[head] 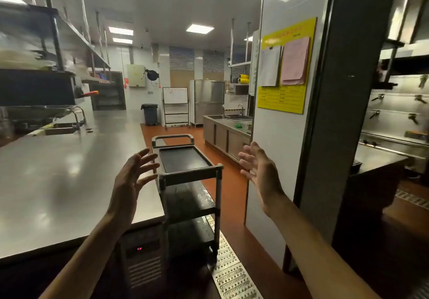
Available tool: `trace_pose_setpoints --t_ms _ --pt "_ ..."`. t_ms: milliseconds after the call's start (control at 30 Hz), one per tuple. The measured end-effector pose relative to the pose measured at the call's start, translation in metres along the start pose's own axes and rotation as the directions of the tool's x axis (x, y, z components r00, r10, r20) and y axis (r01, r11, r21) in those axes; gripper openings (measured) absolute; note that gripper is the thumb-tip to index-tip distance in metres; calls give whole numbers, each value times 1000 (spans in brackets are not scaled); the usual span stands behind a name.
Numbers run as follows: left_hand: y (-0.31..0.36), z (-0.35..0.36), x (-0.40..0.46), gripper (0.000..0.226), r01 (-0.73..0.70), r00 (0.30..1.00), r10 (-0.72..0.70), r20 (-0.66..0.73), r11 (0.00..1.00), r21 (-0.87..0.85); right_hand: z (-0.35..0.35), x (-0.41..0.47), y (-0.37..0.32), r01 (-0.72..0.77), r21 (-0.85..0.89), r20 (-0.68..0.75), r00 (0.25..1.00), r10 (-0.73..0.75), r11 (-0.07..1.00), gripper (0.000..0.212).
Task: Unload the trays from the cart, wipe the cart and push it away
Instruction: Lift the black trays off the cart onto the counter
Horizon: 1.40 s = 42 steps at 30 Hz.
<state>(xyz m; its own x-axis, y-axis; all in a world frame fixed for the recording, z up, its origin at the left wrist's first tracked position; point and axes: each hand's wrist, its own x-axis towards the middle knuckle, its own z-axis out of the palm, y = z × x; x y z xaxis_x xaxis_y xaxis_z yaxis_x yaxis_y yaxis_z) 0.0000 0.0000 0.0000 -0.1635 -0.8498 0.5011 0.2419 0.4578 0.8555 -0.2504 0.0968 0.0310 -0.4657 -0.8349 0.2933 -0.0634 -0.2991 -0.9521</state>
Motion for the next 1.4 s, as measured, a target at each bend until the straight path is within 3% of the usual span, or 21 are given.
trace_pose_setpoints --t_ms 333,567,967,1233,1400 --pt "-89 75 89 59 30 998 -26 -57 998 57 -71 145 78 -74 33 16 997 73 997 47" --pt "-163 97 171 59 56 994 -48 -103 995 78 -65 259 133 -116 63 28 993 115 991 44" --pt "-327 136 394 61 129 988 -126 -87 991 36 -30 503 219 -140 16 13 990 140 990 48" --pt "-440 202 530 52 153 988 -152 -40 988 17 -74 666 289 -161 -16 -33 987 160 987 51" --pt "-495 232 599 55 159 981 -150 -124 985 64 -98 779 326 -159 -37 28 987 160 987 49"
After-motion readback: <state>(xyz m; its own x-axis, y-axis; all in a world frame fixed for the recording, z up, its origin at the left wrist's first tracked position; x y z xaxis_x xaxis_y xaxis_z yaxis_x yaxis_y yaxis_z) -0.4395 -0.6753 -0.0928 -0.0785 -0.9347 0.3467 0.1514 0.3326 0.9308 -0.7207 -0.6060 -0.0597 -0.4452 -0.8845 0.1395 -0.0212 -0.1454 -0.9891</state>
